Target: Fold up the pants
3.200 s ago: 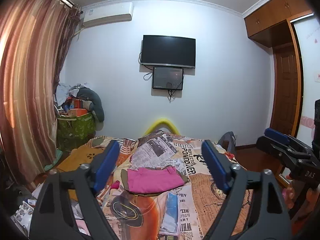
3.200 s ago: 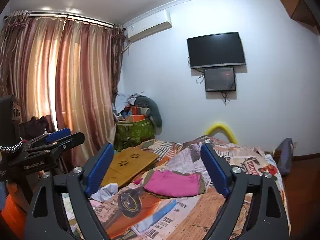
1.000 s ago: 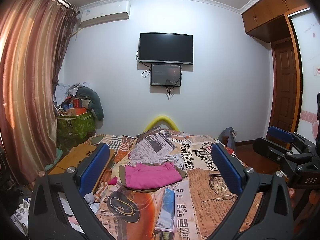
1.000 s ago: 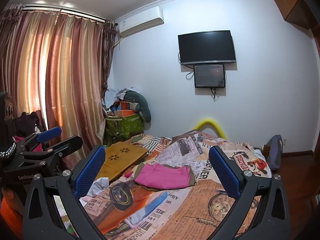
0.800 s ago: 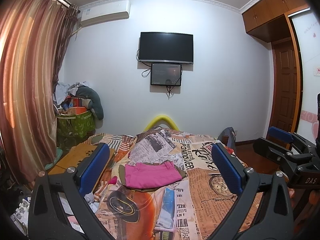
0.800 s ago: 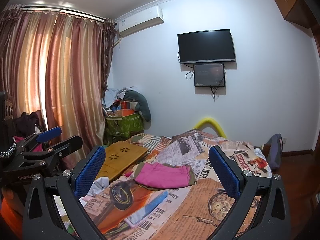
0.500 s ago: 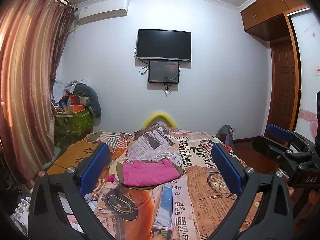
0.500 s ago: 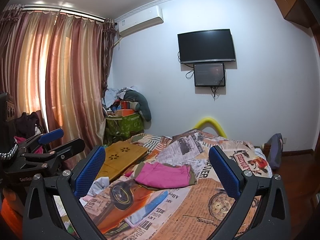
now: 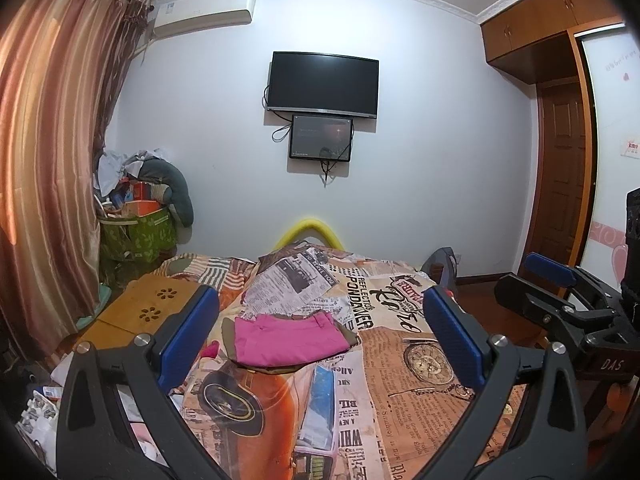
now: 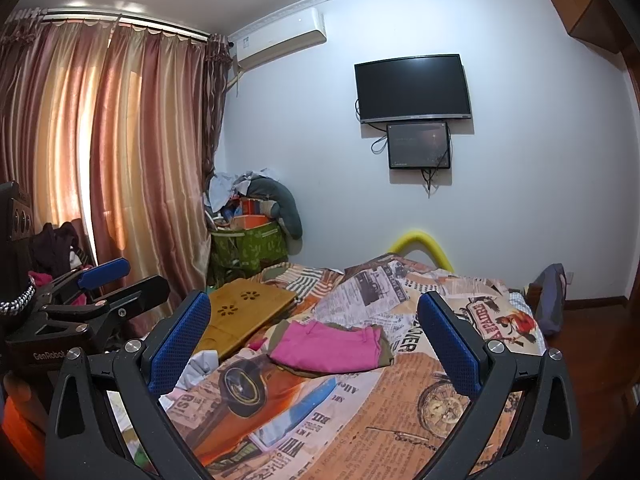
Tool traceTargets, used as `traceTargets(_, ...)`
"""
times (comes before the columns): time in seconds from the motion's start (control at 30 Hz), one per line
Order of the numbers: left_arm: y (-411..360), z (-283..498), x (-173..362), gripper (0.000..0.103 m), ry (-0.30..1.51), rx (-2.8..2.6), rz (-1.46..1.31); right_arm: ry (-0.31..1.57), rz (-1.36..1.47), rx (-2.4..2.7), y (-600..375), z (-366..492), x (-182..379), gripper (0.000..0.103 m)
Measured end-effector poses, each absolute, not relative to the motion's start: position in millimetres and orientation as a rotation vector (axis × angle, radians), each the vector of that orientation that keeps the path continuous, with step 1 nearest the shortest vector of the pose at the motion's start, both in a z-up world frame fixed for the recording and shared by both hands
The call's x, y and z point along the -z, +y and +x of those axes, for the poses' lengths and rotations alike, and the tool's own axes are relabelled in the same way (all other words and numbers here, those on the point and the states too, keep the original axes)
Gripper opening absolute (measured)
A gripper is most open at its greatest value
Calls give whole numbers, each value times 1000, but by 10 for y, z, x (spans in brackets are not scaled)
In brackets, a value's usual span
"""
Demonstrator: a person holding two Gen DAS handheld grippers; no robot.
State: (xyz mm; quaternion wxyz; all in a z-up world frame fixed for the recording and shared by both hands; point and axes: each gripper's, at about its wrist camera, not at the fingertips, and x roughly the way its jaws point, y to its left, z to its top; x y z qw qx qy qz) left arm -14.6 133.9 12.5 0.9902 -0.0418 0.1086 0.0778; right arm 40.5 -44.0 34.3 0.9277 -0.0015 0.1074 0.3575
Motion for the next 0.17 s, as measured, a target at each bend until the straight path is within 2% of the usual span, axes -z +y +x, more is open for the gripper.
traceTargets(0.17, 1356, -125, -115, 103, 227, -155, -89, 222, -4, -735, -426, 413, -336, 103)
